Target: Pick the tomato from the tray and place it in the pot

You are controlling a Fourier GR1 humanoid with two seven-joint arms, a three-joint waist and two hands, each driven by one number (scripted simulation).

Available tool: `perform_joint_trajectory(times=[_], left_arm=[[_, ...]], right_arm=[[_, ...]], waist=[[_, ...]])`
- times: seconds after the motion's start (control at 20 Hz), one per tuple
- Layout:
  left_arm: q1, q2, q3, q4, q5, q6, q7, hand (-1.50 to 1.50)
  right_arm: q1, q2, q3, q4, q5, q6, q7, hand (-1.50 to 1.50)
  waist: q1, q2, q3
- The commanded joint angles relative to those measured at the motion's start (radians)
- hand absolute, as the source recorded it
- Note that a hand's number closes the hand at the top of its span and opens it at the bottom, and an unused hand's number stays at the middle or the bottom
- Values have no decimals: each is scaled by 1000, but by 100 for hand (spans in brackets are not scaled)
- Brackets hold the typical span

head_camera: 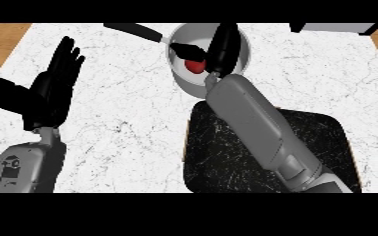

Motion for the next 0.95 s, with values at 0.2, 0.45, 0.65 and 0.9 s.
perform_joint_trajectory(times=[0.2,0.45,0.65,0.9], left_arm=[[-2,34,56,-49,5,17,85,0],[135,-29,11,-80,-43,27,-16,0],[96,-3,35,-51,-15,-24,-5,0],[74,-19,39,-35,-38,-7,-2,0]], right_arm=[[174,1,-37,-176,-73,67,-135,-150],[324,-53,-28,-349,-62,140,-148,-150],[373,-105,-70,-414,-62,236,-149,-150],[416,-51,-95,-418,-13,253,-167,-150]], waist=[[-61,-18,-1],[-63,-20,-2],[-63,-18,-2],[-60,-17,-1]])
